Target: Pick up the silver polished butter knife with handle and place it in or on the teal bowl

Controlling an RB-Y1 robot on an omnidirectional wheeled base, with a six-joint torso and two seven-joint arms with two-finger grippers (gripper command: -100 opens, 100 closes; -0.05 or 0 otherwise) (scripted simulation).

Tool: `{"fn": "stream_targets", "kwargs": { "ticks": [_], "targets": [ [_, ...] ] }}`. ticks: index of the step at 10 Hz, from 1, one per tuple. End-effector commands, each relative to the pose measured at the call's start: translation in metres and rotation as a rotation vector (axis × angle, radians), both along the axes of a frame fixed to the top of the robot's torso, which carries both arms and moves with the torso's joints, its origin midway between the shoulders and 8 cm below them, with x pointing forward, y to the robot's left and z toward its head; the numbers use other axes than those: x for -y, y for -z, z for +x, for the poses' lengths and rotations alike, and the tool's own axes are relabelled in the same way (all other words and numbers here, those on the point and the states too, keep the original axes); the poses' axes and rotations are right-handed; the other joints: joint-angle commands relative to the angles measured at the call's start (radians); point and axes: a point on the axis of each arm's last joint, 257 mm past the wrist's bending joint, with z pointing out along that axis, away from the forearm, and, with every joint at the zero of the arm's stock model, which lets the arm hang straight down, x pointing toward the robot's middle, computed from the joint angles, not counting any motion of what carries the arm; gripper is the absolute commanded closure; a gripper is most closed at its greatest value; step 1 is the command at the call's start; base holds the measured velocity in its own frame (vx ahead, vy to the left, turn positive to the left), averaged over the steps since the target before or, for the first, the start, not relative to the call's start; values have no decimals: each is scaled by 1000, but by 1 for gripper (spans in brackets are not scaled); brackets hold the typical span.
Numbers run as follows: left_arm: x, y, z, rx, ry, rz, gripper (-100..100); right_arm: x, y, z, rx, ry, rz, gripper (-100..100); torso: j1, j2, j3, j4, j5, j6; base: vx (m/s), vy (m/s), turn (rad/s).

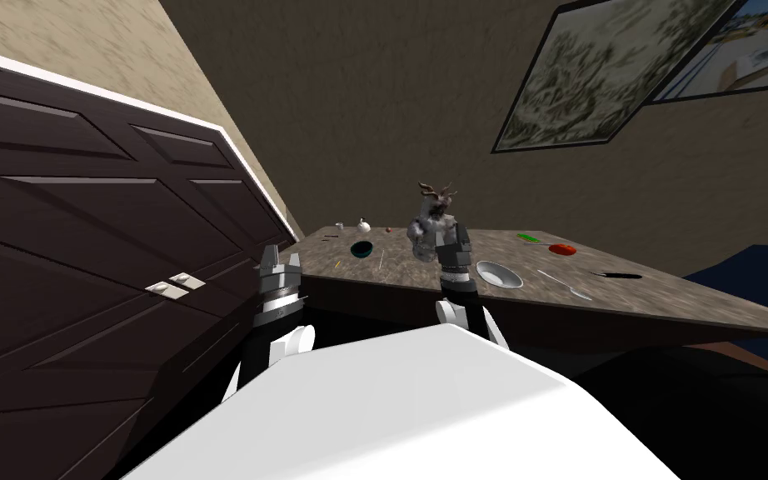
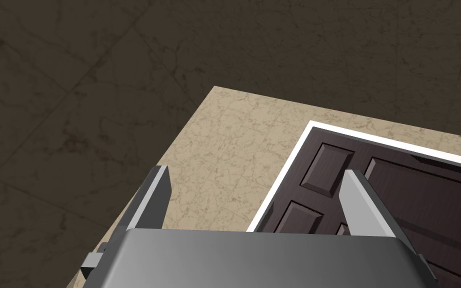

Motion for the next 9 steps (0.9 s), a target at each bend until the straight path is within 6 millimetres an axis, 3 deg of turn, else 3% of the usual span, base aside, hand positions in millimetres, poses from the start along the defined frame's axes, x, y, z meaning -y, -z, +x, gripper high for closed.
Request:
{"fn": "stream_targets", "kwargs": {
  "ticks": [1,5,9],
  "targets": [
    [0,0,0,0,0,0,0,-3,2,4,-15,-24,-26,-100,0,0,0,0,0,0,-1,16,15],
    [0,0,0,0,0,0,0,-4,15,29,-89,-93,-62,-100,4,0,0,0,1,0,1,62,27],
    [0,0,0,0,0,0,0,12,32,66,-187,-144,-7,-100,7,-1,0,0,2,0,7,112,39]
  ]
}}
